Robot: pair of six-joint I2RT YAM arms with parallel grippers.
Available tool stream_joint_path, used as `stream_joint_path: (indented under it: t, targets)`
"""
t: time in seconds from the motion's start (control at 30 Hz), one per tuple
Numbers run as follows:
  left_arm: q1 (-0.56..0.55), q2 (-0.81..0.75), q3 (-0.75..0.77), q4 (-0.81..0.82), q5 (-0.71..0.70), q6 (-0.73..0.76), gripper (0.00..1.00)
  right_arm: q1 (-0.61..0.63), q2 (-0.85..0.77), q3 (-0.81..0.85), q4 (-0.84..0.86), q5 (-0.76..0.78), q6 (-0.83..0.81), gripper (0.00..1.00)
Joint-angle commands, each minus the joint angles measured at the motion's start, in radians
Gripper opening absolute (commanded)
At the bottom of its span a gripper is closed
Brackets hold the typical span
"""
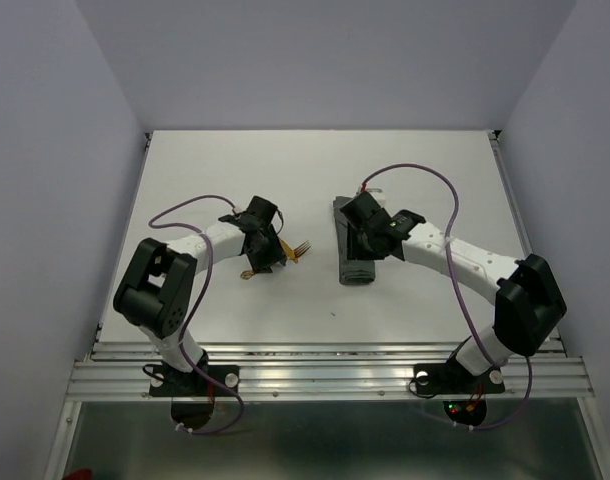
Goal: Fold the napkin into a case and place the utensils inside
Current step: Pick up the fork from the center of the board.
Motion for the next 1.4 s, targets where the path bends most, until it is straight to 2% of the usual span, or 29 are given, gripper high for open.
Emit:
stream_joint_path:
  t: [0.0,0.17,0.33,0.47,0.6,0.7,0.83,1.07,1.3,1.37]
  targets:
    - [0.051,0.042,-0.028,0.045,-0.033,0.020,0.52,0.032,0.024,0.093,0.043,0.018,-0.047,0.47]
    - [0.099,0.039,-0.011,0.044,-0.090,0.081,0.50,0.097,0.134,0.222,0.012,0.012,-0.102,0.51]
    - [0.123,0.024,0.067,-0.028,-0.160,0.176,0.50,0.121,0.251,0.337,0.100,-0.051,-0.215,0.52]
    - [0.125,-0.012,0.122,-0.076,-0.151,0.237,0.50,0.141,0.361,0.431,0.120,-0.059,-0.320,0.51]
    - [0.163,-0.091,0.159,-0.105,-0.125,0.287,0.50,0.160,0.489,0.590,0.108,-0.066,-0.426,0.50]
    - [0.229,-0.110,0.169,-0.106,-0.076,0.297,0.50,0.180,0.567,0.643,0.108,-0.100,-0.499,0.50]
    - [0.385,-0.127,0.141,-0.067,0.020,0.294,0.50,0.189,0.637,0.718,0.106,-0.154,-0.576,0.54]
    - [0.557,-0.142,0.077,-0.017,0.166,0.300,0.50,0.220,0.723,0.763,0.098,-0.181,-0.621,0.54]
    - [0.577,-0.164,0.054,-0.004,0.182,0.334,0.50,0.220,0.777,0.766,0.107,-0.203,-0.621,0.50]
    - [0.579,-0.167,0.050,-0.002,0.180,0.336,0.50,0.220,0.788,0.766,0.106,-0.204,-0.621,0.46]
